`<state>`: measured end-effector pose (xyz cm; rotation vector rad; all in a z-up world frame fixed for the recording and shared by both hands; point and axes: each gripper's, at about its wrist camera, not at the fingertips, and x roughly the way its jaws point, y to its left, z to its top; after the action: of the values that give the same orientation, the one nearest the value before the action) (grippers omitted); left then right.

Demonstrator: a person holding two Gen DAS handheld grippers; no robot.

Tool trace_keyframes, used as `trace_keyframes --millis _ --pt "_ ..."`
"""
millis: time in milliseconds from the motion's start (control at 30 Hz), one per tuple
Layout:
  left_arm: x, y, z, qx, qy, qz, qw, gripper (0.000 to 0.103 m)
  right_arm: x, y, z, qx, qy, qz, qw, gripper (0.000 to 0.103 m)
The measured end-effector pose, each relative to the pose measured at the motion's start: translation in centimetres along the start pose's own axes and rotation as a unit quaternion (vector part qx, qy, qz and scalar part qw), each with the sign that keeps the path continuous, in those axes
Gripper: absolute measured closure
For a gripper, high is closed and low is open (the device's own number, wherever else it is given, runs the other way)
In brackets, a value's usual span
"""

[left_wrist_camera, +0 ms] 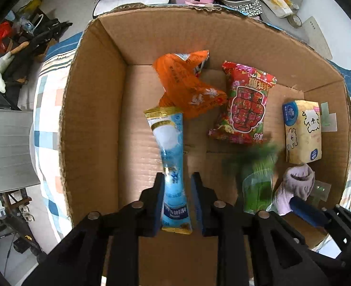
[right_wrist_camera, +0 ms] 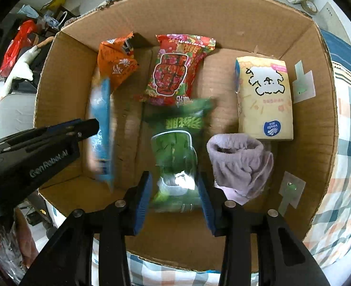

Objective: Organize soft objects

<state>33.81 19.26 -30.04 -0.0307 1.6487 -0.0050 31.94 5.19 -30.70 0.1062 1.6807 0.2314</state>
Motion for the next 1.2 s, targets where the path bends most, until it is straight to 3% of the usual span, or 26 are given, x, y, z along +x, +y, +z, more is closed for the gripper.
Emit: trace_keyframes --millis 367,467,500,633,733,1200 --pt "-4.0 0.9 -2.2 -0.020 -0.049 -0.015 0.9985 0.062 -2.8 -0.9 -1.1 -0.005 -0.033 -0.036 0.999 0.048" --pt "-5.1 0.7 -2.8 -0.024 -0.067 -0.018 0.9973 0.050 -3.7 -1.2 -1.5 -0.002 -0.039 -0.042 0.998 0.046" --pt "-5.6 0.7 -3.0 -0.025 -0.074 -0.017 0.9968 0.041 -4.1 -1.3 -1.6 -0.001 -0.042 -0.044 0.998 0.045" --pt "-7.1 0.7 -4.1 -0.025 -0.104 -0.003 0.9943 0.014 -5.0 -1.9 -2.1 0.002 -0.052 -0.048 0.997 0.020" --pt "-7.5 0.5 -4.5 -0.023 -0.115 0.003 0.9931 0.007 -5.1 -2.1 -2.4 0.006 -0.056 -0.051 0.997 0.007" --pt "-9.8 -0.2 -6.7 -0.025 -0.147 0.013 0.9888 0.003 -6.8 -2.7 -4.1 0.010 -0.081 -0.080 0.993 0.006"
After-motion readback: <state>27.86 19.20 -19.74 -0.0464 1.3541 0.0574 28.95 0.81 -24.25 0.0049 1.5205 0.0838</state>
